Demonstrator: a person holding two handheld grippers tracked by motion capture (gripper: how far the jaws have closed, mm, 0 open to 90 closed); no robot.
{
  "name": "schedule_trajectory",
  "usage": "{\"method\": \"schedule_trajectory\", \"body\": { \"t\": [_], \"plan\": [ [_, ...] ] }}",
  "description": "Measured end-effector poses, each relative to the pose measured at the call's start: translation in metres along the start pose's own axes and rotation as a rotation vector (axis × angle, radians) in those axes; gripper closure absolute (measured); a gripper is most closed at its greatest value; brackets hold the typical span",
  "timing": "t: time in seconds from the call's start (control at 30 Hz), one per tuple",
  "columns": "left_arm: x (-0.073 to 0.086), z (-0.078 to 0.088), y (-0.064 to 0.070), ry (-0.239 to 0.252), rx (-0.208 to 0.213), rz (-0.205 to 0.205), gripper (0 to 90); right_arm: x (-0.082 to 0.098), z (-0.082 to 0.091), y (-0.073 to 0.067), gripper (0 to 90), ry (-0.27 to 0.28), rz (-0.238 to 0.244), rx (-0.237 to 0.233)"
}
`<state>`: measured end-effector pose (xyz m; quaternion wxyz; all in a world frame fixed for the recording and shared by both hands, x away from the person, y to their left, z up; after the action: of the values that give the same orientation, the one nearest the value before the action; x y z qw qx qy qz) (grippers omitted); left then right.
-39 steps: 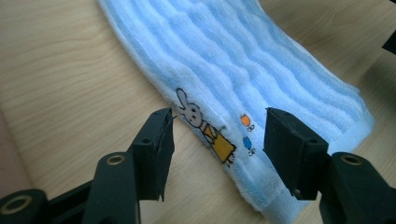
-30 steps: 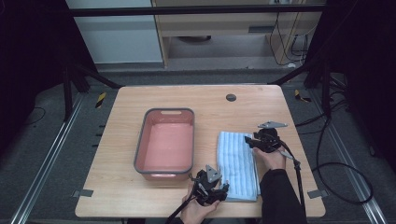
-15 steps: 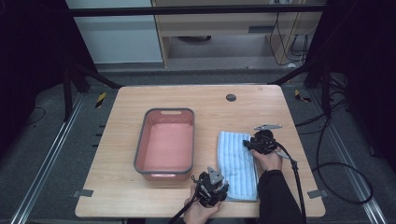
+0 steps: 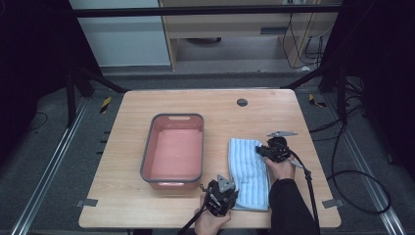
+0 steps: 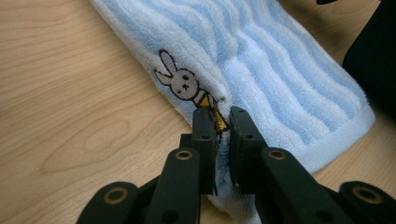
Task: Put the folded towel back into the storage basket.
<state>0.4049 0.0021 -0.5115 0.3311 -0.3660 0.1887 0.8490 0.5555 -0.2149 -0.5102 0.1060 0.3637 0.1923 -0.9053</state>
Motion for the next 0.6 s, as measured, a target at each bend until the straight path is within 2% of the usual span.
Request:
{"method": "schedule_trajectory", "body": {
  "t": [0.13, 0.17, 0.27, 0.3, 0.33, 0.43, 0.47, 0.5, 0.6],
  "plan": [
    [-0.002, 0.006, -0.002, 0.018, 0.005, 0.007, 83.5, -0.005, 0.009, 0.0, 83.0, 0.031, -0.01, -0.01],
    [-0.005, 0.012, -0.004, 0.032, 0.013, 0.007, 83.7, -0.009, 0.017, -0.003, 83.0, 0.051, -0.002, -0.012],
    [-0.008, 0.019, -0.005, 0.047, 0.015, 0.004, 83.8, -0.013, 0.023, -0.006, 83.1, 0.065, 0.009, -0.013],
    [-0.011, 0.027, -0.006, 0.06, 0.017, -0.001, 83.8, -0.017, 0.029, -0.01, 83.0, 0.084, 0.019, -0.017],
    [-0.011, 0.027, -0.006, 0.06, 0.017, -0.001, 83.8, -0.017, 0.029, -0.01, 83.0, 0.084, 0.019, -0.017],
    [-0.018, 0.041, -0.009, 0.08, 0.014, -0.012, 83.8, -0.024, 0.039, -0.017, 83.0, 0.109, 0.029, -0.018],
    [-0.023, 0.048, -0.011, 0.096, 0.025, -0.022, 83.8, -0.03, 0.046, -0.022, 83.0, 0.132, 0.035, -0.019],
    [-0.023, 0.048, -0.011, 0.096, 0.025, -0.022, 83.8, -0.03, 0.046, -0.022, 83.0, 0.132, 0.035, -0.019],
    [-0.03, 0.059, -0.013, 0.106, 0.001, -0.025, 83.8, -0.043, 0.057, -0.033, 83.0, 0.172, 0.041, -0.008]
  ]
}}
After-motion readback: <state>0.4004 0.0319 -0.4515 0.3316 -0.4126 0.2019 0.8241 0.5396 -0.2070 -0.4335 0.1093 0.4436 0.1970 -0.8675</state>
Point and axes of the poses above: each handheld gripper's, and its own axes: z roughly backward along the jaws, x roughly out of its underside, y roughly to its right, the point moved 2 cm from there along -z, roughly forward along the jaws, and after that the axes turned 7 degrees about -z, right-handed, at the moved point
